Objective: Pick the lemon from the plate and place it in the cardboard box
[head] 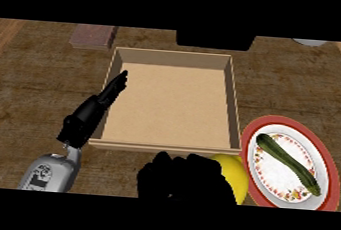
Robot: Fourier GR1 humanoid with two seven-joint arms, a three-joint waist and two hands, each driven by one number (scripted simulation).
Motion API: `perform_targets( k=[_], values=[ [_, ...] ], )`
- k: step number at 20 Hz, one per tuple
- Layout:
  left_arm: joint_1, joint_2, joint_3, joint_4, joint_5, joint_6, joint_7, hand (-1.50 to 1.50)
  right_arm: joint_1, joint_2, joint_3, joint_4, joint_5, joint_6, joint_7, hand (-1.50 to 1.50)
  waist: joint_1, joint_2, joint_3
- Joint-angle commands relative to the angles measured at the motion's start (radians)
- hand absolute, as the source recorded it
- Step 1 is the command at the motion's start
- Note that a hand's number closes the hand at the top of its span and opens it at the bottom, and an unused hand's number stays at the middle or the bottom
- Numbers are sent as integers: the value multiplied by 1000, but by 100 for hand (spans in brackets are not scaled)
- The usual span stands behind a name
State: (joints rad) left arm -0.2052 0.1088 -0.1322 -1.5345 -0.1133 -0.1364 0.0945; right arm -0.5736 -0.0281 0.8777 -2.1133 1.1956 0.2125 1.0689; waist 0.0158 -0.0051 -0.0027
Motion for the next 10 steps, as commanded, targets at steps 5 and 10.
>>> perform_targets(
  k=[5, 10],
  values=[
    [-14, 15, 10, 2, 3, -25, -4, 0, -317, 27, -231, 196, -217, -23, 146, 150, 4, 4, 1],
    [-25, 6, 30, 17, 9, -19, 0, 0, -423, 28, -299, 342, -256, -41, 123, 150, -3, 5, 1]
  ],
)
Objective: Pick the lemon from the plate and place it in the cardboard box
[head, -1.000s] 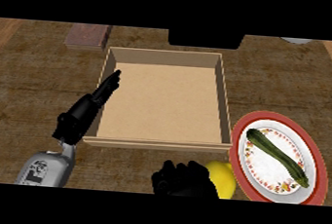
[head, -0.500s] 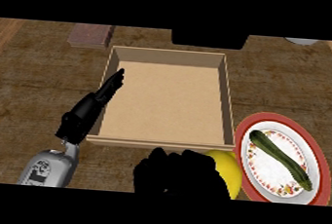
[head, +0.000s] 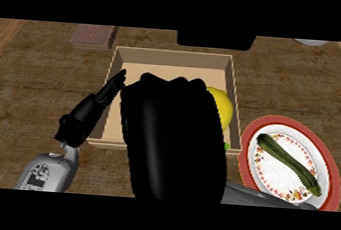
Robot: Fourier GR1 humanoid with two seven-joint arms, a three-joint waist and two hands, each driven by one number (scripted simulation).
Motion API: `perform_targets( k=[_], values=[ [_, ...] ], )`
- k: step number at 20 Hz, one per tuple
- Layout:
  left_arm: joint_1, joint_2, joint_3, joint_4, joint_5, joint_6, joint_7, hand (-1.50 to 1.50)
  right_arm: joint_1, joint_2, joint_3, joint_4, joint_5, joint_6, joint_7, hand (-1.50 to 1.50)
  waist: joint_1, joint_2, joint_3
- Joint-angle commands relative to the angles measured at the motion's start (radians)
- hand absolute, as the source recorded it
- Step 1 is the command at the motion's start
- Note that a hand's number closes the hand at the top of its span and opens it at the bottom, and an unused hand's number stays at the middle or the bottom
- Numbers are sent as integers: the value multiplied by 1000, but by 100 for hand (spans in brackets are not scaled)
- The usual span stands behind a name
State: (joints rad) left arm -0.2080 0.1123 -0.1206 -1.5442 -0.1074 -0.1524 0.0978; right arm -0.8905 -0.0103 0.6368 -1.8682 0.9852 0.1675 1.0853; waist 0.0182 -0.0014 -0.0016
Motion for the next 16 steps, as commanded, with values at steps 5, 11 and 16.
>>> perform_targets(
  k=[5, 11, 16],
  values=[
    [23, 13, 23, 29, 4, -20, -54, 0, -90, 10, -113, 268, -4, -32, -38, 150, -8, 3, 1],
    [8, -10, 11, 16, -24, 3, -23, 0, -49, 10, -117, 474, 20, -134, -154, 150, -9, 3, 1],
    [-17, -45, -12, 27, -39, 17, -5, 0, -34, 10, -83, 623, -73, -311, -150, 150, 1, 6, 1]
  ],
)
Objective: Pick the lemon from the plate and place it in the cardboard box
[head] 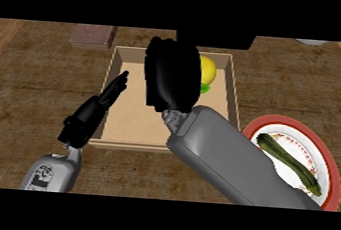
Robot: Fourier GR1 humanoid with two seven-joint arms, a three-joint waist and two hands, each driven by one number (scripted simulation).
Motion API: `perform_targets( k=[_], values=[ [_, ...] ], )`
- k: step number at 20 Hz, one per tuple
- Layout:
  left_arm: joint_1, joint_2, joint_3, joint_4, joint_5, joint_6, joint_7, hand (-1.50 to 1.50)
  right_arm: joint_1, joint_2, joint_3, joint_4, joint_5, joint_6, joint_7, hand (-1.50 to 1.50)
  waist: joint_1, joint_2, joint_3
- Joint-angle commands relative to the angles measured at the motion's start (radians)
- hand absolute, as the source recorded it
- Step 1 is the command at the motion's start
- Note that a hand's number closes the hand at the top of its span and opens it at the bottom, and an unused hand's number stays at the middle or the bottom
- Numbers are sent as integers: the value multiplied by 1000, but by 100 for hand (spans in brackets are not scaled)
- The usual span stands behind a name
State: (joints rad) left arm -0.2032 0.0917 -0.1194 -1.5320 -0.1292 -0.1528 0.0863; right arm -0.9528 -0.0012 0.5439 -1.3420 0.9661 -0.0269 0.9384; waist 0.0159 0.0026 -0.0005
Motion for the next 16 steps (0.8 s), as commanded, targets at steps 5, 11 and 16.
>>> perform_targets(
  k=[5, 11, 16],
  values=[
    [-61, -24, 6, 47, -7, 8, 20, 0, 22, 1, -52, 159, -234, -180, -17, -150, 2, 3, 0],
    [17, 23, 29, 0, 9, -28, -46, 0, 93, 1, -79, 220, -301, -410, -220, -150, 6, 2, 1],
    [3, 2, 12, -18, -7, -8, 11, 0, 118, 1, -189, 111, -355, -611, -321, -150, -6, 0, 2]
  ],
)
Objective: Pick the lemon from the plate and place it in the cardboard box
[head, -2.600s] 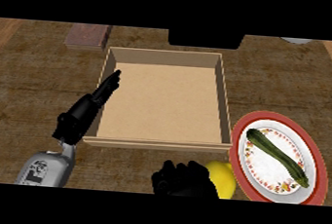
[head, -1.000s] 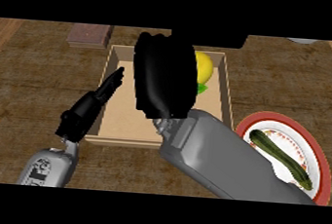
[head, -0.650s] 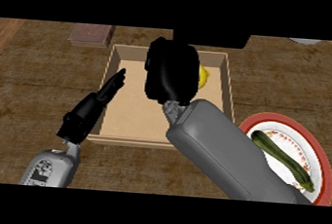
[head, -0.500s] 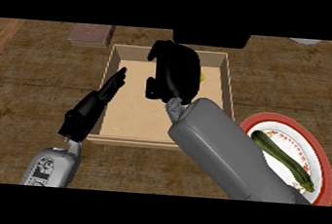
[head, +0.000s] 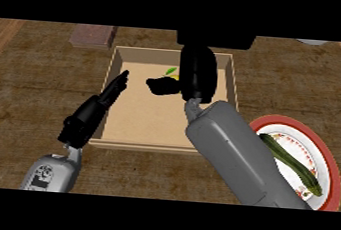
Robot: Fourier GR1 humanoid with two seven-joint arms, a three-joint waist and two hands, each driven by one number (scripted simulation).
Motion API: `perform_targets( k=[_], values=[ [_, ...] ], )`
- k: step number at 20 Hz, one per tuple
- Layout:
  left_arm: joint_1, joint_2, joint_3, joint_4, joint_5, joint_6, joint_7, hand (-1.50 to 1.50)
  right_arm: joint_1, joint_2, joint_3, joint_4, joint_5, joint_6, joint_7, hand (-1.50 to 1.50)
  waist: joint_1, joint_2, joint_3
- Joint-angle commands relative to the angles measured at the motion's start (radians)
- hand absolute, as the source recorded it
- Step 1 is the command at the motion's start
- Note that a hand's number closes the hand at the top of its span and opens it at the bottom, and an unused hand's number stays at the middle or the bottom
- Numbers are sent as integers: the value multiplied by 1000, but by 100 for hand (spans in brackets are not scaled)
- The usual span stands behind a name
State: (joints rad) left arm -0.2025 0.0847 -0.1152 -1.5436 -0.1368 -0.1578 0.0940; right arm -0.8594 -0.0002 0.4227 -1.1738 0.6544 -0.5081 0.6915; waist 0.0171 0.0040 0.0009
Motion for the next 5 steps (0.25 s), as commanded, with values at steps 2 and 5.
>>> perform_targets(
  k=[2, 5],
  values=[
    [5, 26, 29, 20, 16, -21, -21, 0, 72, 0, -77, -106, -135, -203, -130, -150, -5, 2, 1],
    [28, 9, 17, -18, 4, 1, 2, 0, 127, -23, -156, -229, -192, -147, -175, -150, -21, -6, 0]
  ],
)
